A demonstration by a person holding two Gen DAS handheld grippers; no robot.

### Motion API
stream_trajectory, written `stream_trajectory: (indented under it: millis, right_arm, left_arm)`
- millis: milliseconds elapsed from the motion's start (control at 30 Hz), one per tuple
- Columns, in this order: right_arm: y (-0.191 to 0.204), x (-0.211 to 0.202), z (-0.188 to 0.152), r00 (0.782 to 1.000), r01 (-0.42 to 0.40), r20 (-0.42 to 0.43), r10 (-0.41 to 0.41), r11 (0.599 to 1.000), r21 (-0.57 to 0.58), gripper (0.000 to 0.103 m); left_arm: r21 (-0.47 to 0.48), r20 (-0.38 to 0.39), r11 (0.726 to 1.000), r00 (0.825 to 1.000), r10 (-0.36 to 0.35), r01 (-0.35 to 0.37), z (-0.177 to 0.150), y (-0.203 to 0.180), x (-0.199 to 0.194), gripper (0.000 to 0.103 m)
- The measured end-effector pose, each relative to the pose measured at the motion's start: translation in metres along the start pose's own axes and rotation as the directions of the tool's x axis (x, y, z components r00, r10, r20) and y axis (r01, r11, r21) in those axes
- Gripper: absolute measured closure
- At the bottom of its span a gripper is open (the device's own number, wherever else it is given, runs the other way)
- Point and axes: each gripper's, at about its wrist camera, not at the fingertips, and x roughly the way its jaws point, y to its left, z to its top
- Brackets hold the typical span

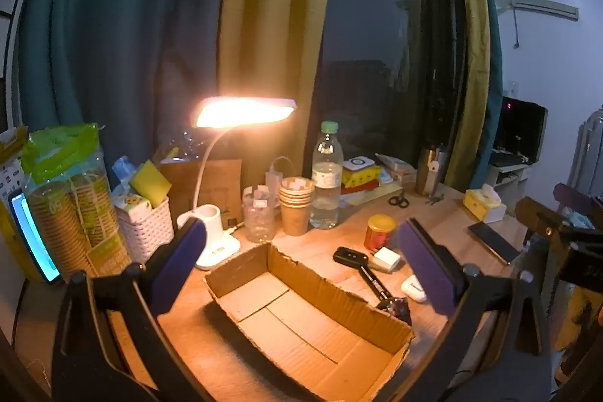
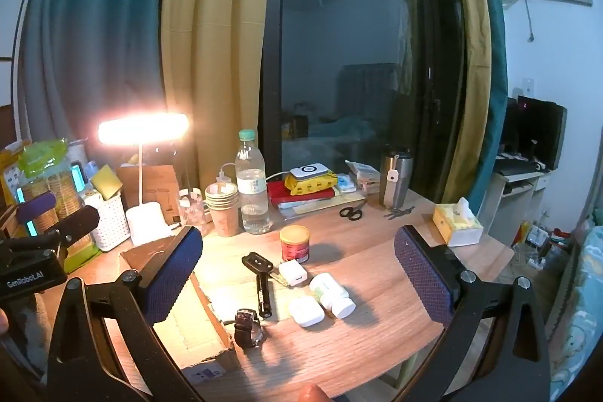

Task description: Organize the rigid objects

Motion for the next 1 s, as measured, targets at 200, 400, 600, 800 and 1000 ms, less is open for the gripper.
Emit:
stream_trajectory:
  millis: [200,400,600,800,1000]
  right_arm:
    - [0.0037,0.0021,-0.0002,1.000,-0.002,-0.003,0.002,1.000,0.001,0.000]
    - [-0.0001,0.0021,-0.0012,1.000,-0.009,-0.005,0.009,1.000,0.010,0.000]
    - [0.0003,0.0032,-0.0019,1.000,-0.017,-0.010,0.017,1.000,0.011,0.000]
    - [0.0004,0.0049,-0.0011,1.000,-0.020,-0.012,0.020,1.000,0.011,0.000]
    - [-0.0002,0.0049,-0.0013,1.000,-0.020,-0.012,0.021,1.000,0.010,0.000]
  left_arm:
    - [0.019,-0.007,1.000,1.000,0.000,0.000,-0.0002,-0.0052,0.0025,0.000]
    - [0.017,-0.008,1.000,1.000,0.000,0.000,0.0000,-0.0051,0.0029,0.000]
    - [0.015,-0.007,1.000,1.000,0.004,-0.003,-0.0003,-0.0056,0.0024,0.000]
    - [0.014,-0.007,1.000,1.000,0.003,-0.003,0.0000,-0.0055,0.0025,0.000]
    - [0.014,-0.007,1.000,1.000,0.002,-0.002,-0.0005,-0.0048,0.0031,0.000]
